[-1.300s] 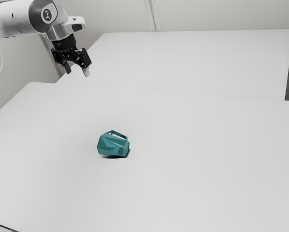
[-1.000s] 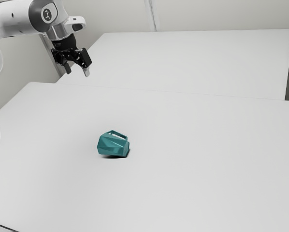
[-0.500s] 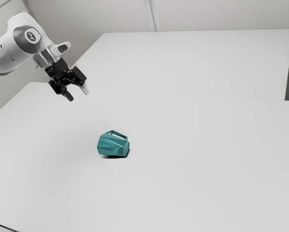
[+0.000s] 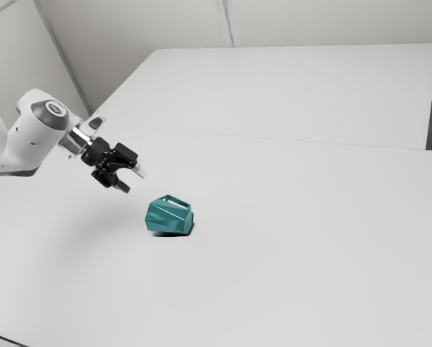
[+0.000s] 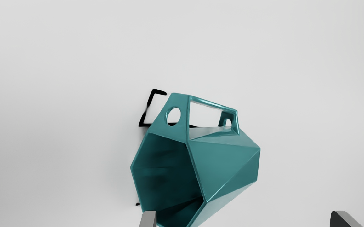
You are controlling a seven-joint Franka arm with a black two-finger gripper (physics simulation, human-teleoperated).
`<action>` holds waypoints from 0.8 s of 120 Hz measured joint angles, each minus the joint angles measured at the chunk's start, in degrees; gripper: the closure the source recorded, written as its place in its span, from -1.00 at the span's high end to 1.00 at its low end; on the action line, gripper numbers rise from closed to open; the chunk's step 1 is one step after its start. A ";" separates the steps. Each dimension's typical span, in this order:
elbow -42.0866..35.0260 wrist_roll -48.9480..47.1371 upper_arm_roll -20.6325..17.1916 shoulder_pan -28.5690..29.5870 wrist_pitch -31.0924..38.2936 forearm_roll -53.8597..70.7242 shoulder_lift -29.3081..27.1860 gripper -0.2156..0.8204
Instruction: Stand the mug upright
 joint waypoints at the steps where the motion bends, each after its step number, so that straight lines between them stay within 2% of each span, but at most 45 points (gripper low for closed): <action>1: -0.12 0.25 0.00 0.02 0.09 -0.12 0.10 0.58; 47: -6.55 9.03 -0.15 -0.83 3.86 -8.79 2.20 0.58; 88: -7.84 13.57 -1.07 -1.61 5.52 -14.99 3.77 0.58; 96: -7.86 14.18 -1.27 -1.62 5.61 -15.43 3.80 0.49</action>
